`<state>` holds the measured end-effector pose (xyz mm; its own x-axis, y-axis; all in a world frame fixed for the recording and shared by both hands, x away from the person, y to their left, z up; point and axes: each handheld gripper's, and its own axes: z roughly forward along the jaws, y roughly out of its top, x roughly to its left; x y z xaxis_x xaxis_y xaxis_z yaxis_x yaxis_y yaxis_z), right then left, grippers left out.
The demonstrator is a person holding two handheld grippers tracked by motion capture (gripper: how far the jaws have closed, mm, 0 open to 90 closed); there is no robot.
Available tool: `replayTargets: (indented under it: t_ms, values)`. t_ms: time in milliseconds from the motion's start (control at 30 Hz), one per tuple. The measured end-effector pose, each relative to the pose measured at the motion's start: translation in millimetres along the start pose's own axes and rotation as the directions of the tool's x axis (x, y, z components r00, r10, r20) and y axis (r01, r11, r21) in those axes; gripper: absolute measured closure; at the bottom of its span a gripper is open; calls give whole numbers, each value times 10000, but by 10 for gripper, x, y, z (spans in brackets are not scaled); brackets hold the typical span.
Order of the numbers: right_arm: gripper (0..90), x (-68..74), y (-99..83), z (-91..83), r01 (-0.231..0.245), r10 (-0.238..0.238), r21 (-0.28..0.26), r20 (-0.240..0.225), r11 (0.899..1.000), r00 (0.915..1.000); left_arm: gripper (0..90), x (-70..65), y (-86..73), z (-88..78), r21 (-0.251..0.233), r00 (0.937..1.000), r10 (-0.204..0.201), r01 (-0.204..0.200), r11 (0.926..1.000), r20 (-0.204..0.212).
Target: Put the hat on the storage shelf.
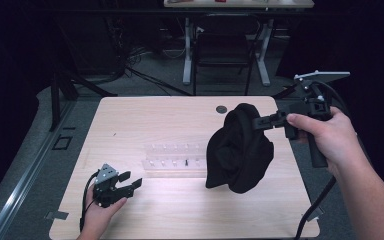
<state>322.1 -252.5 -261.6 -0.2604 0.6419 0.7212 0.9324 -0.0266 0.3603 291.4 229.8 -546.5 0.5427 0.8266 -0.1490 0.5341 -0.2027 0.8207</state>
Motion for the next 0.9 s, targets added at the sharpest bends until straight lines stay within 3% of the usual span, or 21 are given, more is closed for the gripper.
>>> replayTargets:
  t_ms: [900]
  values:
    - [886, 2, 265, 182, -172, 170, -196, -100, 9997, 9998, 431, 11, -9, -29, 46, 10000, 2, -3, 10000, 2]
